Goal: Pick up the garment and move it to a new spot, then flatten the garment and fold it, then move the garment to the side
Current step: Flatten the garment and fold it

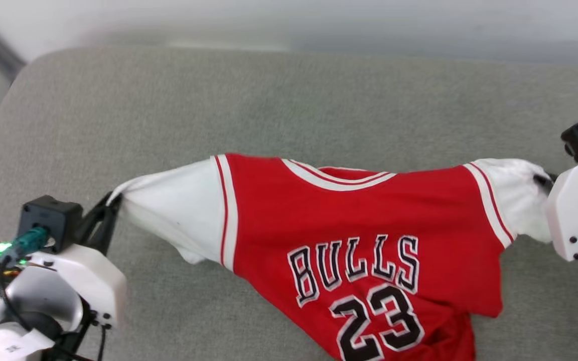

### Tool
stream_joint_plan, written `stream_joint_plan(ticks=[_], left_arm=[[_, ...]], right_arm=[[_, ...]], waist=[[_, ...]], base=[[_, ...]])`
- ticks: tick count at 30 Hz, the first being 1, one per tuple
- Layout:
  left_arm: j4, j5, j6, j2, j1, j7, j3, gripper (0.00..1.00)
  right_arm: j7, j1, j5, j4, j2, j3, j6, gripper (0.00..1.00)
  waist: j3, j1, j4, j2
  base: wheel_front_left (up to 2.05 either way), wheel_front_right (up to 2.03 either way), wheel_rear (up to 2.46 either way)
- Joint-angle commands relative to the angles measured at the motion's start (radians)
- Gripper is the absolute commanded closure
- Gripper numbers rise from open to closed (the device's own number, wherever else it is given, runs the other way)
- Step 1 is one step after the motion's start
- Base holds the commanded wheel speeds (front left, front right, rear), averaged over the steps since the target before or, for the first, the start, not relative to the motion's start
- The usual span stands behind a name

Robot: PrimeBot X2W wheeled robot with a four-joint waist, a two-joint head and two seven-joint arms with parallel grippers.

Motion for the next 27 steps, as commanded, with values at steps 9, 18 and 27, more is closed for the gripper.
stream_joint_plan(ticks=[9, 18, 27], left_arm=[[-0.061, 0.02, 0.024, 0.051, -0.027, -0.056, 0.08, 1.0], [-0.141, 0.036, 0.049, 0.109, -0.101, -0.111, 0.187, 1.0], [-0.198, 0.038, 0.061, 0.155, -0.179, -0.183, 0.28, 1.0]], right_arm=[[-0.111, -0.053, 0.004, -0.134, -0.04, -0.038, -0.001, 1.0], [-0.201, -0.078, -0.022, -0.274, -0.017, -0.124, -0.001, 1.0], [-0.259, -0.119, -0.051, -0.384, 0.026, -0.195, -0.001, 1.0]], waist=[[-0.143, 0.0001, -0.089, 0.0], [-0.184, 0.0001, -0.14, 0.0], [-0.19, 0.0001, -0.182, 0.0]], base=[[0.0, 0.0, 0.0], [0.0, 0.0, 0.0], [0.0, 0.0, 0.0]])
